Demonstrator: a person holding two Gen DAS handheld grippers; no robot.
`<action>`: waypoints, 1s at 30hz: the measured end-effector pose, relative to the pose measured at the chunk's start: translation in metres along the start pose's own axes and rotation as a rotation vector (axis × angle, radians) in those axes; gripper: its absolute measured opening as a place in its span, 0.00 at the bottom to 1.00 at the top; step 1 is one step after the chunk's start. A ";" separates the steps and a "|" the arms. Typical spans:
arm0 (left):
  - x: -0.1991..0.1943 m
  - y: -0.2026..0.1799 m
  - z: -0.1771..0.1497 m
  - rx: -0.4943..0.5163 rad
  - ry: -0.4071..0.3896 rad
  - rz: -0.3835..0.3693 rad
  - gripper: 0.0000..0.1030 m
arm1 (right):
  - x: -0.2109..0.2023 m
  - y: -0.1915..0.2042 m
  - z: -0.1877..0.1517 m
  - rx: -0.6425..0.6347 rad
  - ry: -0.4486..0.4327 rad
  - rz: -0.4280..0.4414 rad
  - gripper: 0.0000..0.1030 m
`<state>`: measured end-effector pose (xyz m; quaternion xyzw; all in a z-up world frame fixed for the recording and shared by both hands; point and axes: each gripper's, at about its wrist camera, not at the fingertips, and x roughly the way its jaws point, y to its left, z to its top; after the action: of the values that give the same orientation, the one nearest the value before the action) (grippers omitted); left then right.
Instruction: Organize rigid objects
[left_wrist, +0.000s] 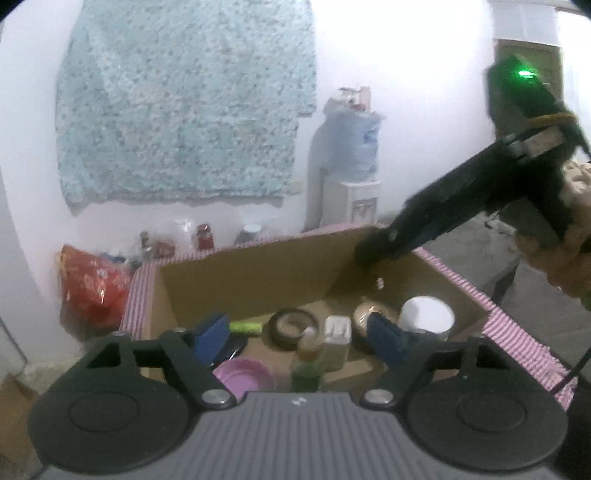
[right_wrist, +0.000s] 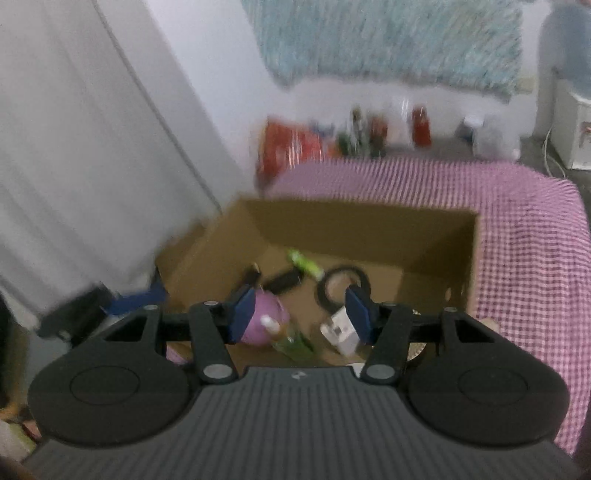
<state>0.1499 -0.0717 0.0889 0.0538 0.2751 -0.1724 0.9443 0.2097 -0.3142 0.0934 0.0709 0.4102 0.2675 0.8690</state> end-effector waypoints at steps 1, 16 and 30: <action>0.005 0.002 -0.001 -0.011 0.011 -0.009 0.70 | 0.014 0.002 0.005 -0.023 0.042 -0.021 0.50; 0.043 0.000 -0.014 0.023 0.048 -0.104 0.57 | 0.127 0.013 0.042 -0.302 0.557 -0.264 0.46; 0.054 -0.002 -0.018 0.031 0.084 -0.132 0.50 | 0.170 -0.003 0.034 -0.476 0.713 -0.374 0.54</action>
<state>0.1832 -0.0857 0.0442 0.0574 0.3147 -0.2363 0.9175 0.3250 -0.2243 -0.0005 -0.3018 0.6163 0.2007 0.6992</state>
